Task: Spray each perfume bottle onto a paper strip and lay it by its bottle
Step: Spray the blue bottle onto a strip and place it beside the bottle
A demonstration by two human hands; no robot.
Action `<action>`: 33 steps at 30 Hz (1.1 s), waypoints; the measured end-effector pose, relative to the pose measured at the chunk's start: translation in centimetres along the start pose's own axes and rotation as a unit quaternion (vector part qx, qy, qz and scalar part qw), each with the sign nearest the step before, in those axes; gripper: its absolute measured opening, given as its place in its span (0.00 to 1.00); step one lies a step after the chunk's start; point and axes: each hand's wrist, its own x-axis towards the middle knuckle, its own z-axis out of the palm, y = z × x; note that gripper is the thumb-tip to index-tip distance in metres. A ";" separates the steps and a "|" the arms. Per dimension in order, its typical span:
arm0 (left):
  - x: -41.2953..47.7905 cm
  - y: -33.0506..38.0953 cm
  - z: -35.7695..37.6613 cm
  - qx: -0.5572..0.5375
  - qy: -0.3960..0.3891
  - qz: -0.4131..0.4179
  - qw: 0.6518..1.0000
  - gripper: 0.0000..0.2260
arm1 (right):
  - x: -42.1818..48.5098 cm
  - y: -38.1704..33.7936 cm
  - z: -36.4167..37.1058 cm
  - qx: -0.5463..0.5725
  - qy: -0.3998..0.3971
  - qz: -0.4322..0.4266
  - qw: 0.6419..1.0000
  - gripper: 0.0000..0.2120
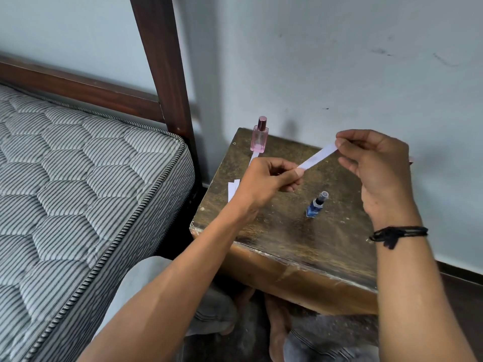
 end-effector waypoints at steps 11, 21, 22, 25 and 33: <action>0.5 -0.8 -1.2 0.066 0.071 -0.003 0.995 0.05 | -1.7 1.9 -0.2 -0.005 -0.058 -0.100 0.993 0.13; 0.4 -1.4 -1.0 0.082 0.088 -0.023 0.992 0.07 | -1.1 3.4 -0.9 -0.041 -0.080 -0.055 0.994 0.13; 0.5 -1.4 -1.1 0.079 0.088 -0.025 0.993 0.07 | -1.2 3.4 -1.0 -0.044 -0.114 -0.051 0.991 0.12; 0.5 -1.3 -1.2 0.074 0.088 -0.026 0.993 0.07 | -1.2 3.3 -1.2 -0.011 -0.087 -0.046 0.995 0.10; 0.3 -1.2 -0.9 0.060 0.075 -0.033 0.995 0.06 | -1.1 4.1 -0.5 -0.020 0.042 -0.037 0.998 0.11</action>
